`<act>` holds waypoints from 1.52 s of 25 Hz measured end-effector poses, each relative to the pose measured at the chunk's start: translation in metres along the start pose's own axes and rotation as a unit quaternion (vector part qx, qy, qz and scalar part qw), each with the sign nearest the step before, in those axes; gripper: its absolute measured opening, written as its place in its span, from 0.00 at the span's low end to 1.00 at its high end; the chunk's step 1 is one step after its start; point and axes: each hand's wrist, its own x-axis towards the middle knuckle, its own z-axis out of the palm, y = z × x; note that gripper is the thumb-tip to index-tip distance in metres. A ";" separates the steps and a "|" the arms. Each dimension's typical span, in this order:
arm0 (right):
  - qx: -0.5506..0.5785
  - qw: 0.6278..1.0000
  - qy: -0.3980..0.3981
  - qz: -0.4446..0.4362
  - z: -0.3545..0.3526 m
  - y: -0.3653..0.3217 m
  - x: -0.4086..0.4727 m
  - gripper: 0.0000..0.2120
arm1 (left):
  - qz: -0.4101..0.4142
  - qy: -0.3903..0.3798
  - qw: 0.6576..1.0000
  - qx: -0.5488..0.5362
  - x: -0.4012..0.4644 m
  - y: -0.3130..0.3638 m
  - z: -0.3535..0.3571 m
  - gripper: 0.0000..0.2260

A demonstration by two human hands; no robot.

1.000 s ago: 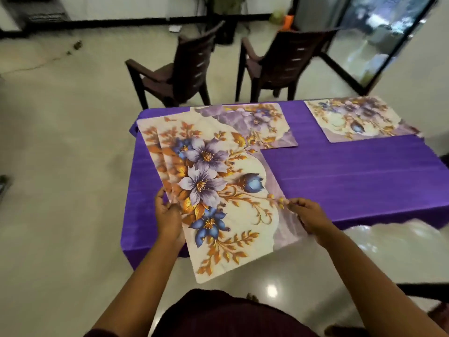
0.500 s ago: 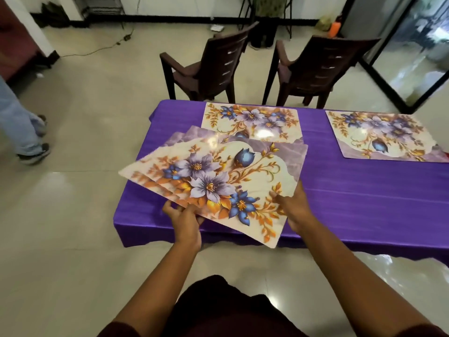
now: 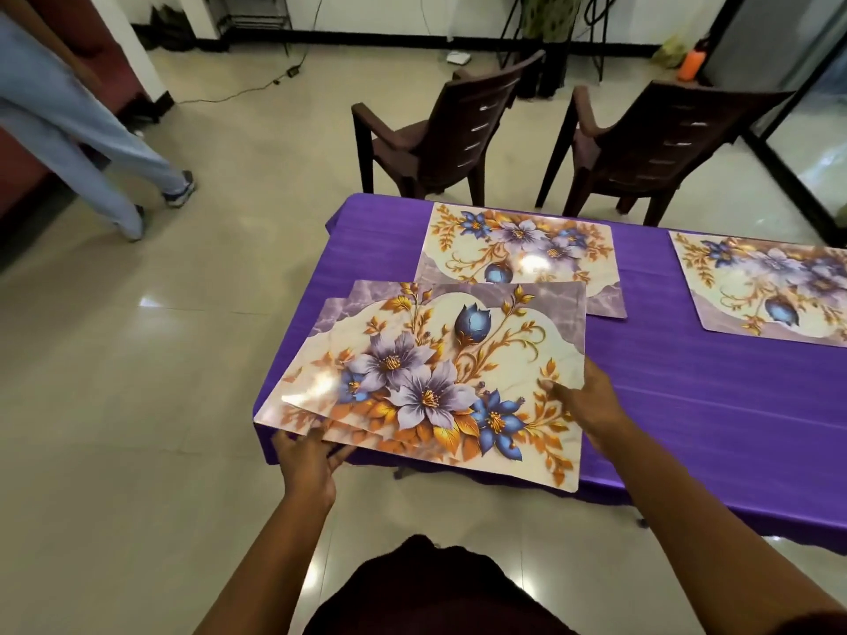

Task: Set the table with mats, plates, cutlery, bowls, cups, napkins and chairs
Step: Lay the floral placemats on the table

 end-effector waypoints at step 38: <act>0.278 0.881 0.383 -0.018 -0.075 -0.011 -0.010 0.22 | 0.127 -0.064 0.595 0.791 0.047 -0.053 0.039 0.53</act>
